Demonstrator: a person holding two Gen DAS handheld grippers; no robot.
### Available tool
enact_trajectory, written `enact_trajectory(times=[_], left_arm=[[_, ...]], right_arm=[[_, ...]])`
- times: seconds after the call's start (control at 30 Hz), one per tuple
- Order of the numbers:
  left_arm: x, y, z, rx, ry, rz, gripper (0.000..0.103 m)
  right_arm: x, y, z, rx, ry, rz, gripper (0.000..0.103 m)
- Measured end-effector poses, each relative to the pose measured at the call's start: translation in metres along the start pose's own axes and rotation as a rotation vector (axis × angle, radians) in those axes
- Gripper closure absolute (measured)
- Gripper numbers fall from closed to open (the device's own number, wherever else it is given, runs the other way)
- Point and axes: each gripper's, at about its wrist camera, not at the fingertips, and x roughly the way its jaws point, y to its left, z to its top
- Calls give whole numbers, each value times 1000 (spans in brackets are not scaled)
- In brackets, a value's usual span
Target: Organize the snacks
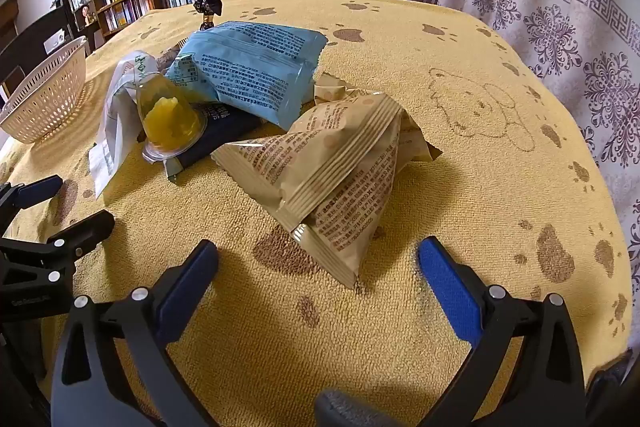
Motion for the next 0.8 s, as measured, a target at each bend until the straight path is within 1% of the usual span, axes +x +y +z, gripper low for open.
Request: enact_trajectory(times=[0.8], left_arm=[[-4, 0, -3, 6, -1, 2, 2]], right_arm=[[0, -4, 0, 8, 3, 4, 5]])
